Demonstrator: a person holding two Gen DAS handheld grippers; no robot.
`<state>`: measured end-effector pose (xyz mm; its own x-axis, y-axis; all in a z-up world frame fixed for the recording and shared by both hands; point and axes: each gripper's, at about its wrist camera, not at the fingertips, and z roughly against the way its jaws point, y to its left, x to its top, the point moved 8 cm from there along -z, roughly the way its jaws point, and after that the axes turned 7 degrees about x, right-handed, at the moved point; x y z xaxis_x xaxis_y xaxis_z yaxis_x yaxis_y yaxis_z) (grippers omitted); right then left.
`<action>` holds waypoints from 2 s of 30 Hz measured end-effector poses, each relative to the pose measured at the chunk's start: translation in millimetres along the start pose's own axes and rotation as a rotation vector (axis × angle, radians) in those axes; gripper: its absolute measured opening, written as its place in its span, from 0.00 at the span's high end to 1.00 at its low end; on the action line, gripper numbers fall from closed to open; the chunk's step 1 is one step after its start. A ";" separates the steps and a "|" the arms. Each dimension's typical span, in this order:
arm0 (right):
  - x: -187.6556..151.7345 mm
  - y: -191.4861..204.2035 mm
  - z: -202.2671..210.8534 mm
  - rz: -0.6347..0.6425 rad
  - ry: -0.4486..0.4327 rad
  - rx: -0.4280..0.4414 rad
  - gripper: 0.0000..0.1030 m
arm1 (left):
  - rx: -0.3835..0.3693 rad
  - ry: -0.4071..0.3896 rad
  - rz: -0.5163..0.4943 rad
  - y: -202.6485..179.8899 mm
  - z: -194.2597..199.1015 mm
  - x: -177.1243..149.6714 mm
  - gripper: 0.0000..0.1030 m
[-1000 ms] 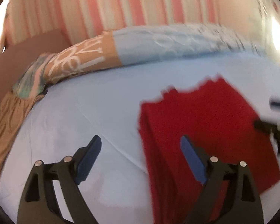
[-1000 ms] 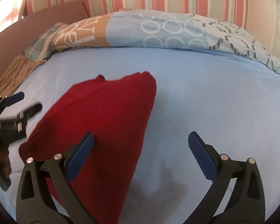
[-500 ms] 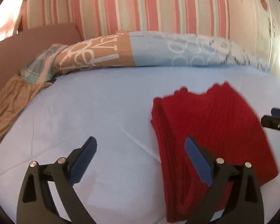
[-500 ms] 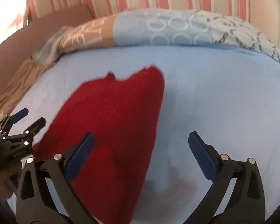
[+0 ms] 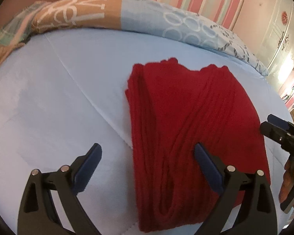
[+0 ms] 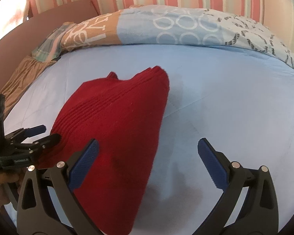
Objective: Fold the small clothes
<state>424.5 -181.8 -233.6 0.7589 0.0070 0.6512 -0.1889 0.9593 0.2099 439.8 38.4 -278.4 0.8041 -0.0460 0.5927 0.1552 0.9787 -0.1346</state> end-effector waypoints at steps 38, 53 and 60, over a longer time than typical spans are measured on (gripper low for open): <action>-9.4 -4.5 -18.6 -0.105 0.028 0.051 0.03 | -0.144 0.020 -0.021 -42.0 -2.3 -20.6 0.46; -18.0 10.1 -42.2 -0.212 0.075 0.251 0.43 | -0.098 -0.006 -0.003 -43.6 -5.0 -14.5 0.51; -2.0 30.5 -15.0 -0.064 -0.011 0.170 0.56 | -0.096 -0.048 0.012 -47.7 5.7 -8.0 0.56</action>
<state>426.6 -148.4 -239.4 0.7663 -0.0563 0.6400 -0.2438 0.8962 0.3706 422.7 -6.9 -272.2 0.7781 -0.0220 0.6278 0.2018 0.9552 -0.2166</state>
